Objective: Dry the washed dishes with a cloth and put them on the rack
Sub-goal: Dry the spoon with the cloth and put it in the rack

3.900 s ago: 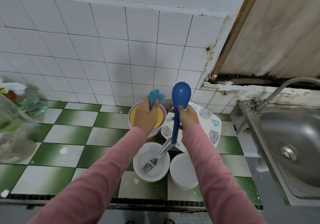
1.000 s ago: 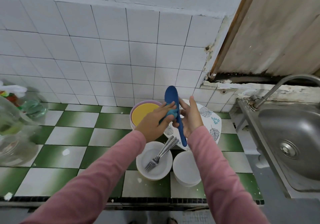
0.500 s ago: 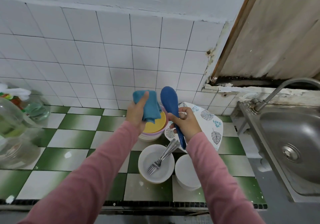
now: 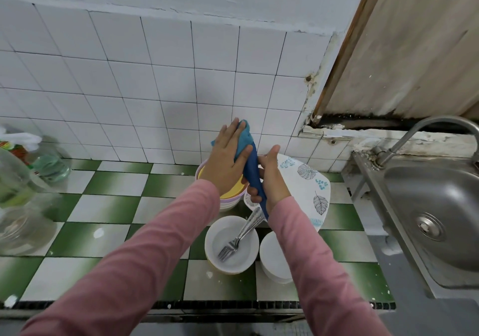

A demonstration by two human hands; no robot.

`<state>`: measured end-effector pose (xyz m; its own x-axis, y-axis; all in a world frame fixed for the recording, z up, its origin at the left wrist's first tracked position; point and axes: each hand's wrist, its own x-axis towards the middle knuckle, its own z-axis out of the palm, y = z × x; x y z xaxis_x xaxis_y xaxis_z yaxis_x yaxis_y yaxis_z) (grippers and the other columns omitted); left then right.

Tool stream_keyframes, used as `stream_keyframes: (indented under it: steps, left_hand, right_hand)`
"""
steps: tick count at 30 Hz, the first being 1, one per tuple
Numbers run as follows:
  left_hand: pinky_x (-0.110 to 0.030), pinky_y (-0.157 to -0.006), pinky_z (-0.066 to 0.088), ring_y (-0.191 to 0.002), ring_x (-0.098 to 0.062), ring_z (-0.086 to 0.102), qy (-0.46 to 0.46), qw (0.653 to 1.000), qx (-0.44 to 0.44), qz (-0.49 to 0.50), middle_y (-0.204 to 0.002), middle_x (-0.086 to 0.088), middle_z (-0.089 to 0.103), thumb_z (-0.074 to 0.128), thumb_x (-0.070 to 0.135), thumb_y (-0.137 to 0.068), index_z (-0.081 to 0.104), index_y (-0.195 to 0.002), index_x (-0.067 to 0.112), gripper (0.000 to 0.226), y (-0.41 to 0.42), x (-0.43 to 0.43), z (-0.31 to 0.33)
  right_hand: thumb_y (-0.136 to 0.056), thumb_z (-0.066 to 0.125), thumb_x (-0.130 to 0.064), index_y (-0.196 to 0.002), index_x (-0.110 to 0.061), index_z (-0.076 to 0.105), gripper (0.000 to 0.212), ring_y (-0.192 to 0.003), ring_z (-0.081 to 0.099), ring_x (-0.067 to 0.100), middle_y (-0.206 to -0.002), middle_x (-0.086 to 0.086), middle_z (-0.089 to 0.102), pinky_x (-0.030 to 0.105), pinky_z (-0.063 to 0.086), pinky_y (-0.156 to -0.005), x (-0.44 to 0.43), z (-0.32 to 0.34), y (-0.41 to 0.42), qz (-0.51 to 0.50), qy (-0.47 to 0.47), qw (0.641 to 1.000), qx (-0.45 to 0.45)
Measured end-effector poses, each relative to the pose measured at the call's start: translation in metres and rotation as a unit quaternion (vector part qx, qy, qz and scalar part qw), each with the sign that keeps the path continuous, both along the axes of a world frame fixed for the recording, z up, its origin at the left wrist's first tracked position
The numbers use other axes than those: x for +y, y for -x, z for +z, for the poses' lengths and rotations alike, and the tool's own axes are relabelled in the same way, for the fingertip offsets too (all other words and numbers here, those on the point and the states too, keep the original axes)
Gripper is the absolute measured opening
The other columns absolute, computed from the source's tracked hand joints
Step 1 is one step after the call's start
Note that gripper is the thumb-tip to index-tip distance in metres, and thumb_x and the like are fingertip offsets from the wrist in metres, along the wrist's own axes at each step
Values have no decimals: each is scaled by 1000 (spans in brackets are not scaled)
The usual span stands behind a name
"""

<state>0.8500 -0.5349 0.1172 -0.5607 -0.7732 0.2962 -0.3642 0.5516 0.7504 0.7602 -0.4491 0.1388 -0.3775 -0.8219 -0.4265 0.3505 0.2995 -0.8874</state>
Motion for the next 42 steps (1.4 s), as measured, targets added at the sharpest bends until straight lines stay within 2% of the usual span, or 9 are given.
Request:
stream_keyframes:
  steps: [5,10,16,24,27,30,35,39,42]
  left_hand:
    - [-29,-120,21,-146,-14,24,-45,999,17,-16,-158,6,31,37,37,-105,27,-153,27,49,0,-7,-1]
    - [-36,-72,58,-93,-27,65,-243,960,118,72,-97,0,65,38,52,-102,56,-113,27,32,9,-5,0]
    - [-48,-82,59,-91,-29,67,-390,907,138,83,-101,-6,68,44,61,-96,56,-119,19,49,47,16,-12]
    - [-50,-80,58,-96,-33,70,-423,894,133,-60,-105,-12,72,76,45,-82,66,-99,21,31,136,93,1]
    - [-53,-81,58,-96,-34,69,-412,901,112,-84,-104,-13,72,79,38,-81,66,-101,16,31,178,132,5]
    - [-51,-82,59,-94,-32,70,-399,903,113,-111,-103,-12,72,79,34,-82,67,-107,11,36,229,184,11]
    - [-45,-83,59,-93,-25,69,-387,901,108,-160,-104,-6,72,75,38,-84,65,-110,16,35,313,283,20]
    - [-37,-79,57,-88,-18,67,-365,906,107,-188,-98,0,70,72,35,-88,62,-101,24,20,374,350,30]
    - [-27,-65,51,-82,-11,64,-354,907,116,-196,-93,4,66,69,33,-90,59,-100,26,16,410,384,38]
  right_hand:
    - [-92,16,-75,-99,-24,60,68,-40,37,14,-78,16,60,15,27,-37,13,-4,9,-17,-15,1000,-9]
    - [-95,54,-54,-104,-12,57,44,-41,39,15,-73,13,56,20,28,-39,39,-12,28,-51,-13,999,13]
    - [-86,74,-13,-100,-14,56,23,-41,37,13,-77,7,51,23,35,-40,79,-14,60,-132,-13,975,181]
    - [-100,56,-20,-104,-11,51,11,-68,50,-2,-86,-1,55,4,38,-57,150,2,135,-212,-16,933,289]
    - [-99,57,-22,-99,-18,53,5,-75,54,7,-83,-8,57,18,46,-70,194,8,173,-224,-29,923,312]
    - [-95,62,-19,-94,-20,53,9,-83,60,21,-81,-3,59,43,51,-82,250,16,217,-236,-47,910,338]
    - [-88,68,-7,-109,-14,50,29,-85,60,24,-89,2,59,48,55,-83,350,27,290,-275,-61,883,375]
    - [-88,68,-4,-137,-8,46,54,-96,56,17,-104,-3,58,24,42,-75,418,38,340,-296,-73,860,410]
    - [-88,68,-5,-146,-9,41,65,-107,56,20,-115,1,57,26,41,-81,449,46,376,-302,-84,849,425]
